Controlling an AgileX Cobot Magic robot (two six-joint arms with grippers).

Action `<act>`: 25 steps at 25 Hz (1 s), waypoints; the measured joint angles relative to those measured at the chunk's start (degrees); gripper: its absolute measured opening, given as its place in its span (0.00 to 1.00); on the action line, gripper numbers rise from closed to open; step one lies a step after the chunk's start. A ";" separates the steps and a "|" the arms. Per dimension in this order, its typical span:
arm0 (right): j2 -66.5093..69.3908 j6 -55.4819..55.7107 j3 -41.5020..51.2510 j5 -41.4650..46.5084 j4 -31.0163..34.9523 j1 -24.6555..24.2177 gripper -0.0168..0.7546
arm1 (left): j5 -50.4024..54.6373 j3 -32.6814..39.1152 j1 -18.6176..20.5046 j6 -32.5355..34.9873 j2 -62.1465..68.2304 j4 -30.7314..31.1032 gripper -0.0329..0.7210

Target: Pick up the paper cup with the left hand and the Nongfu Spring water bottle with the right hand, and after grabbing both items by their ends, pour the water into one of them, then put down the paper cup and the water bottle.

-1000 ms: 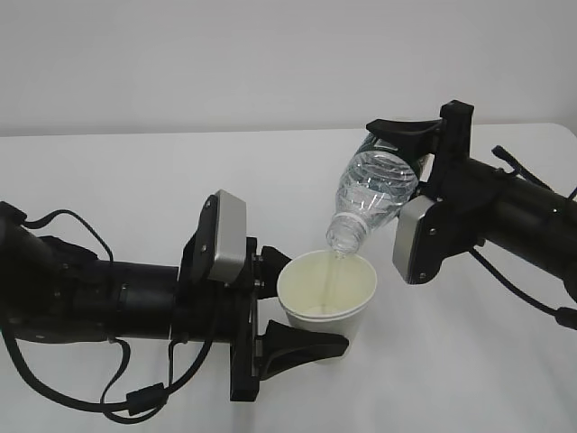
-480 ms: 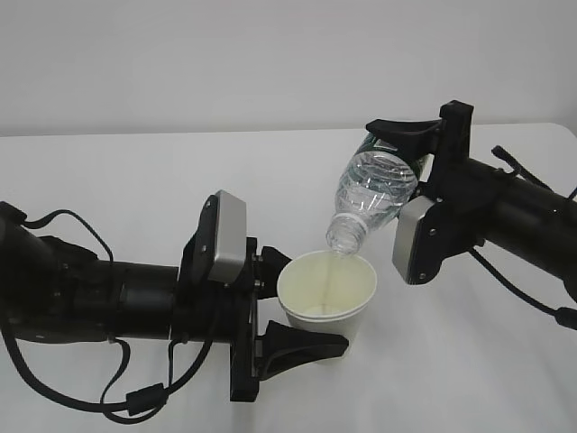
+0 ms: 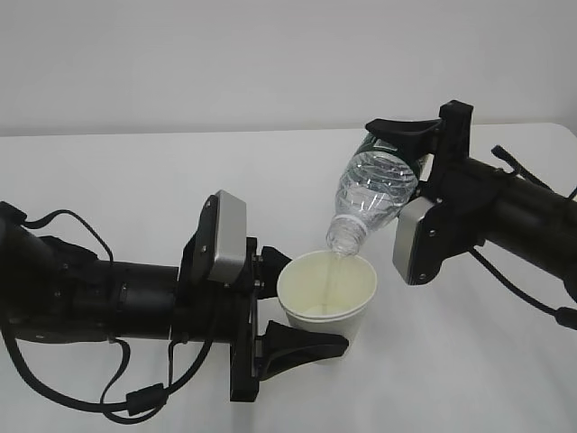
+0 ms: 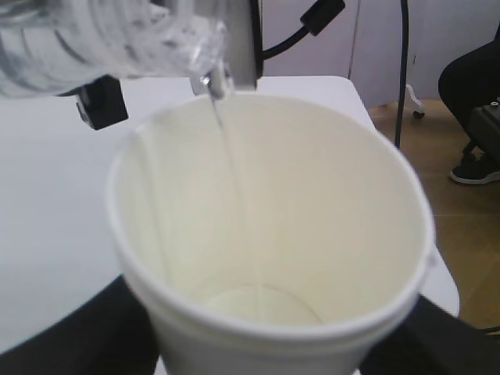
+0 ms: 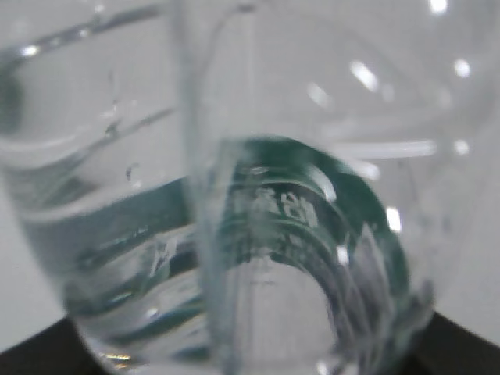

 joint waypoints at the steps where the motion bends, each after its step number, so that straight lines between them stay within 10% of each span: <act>1: 0.00 -0.14 0.00 0.00 0.00 0.00 0.60 | 0.00 0.00 0.00 0.00 0.00 0.00 0.68; 25: 0.00 -0.52 0.00 -0.13 -0.88 0.00 0.60 | 0.00 0.00 0.00 0.00 0.00 0.63 0.68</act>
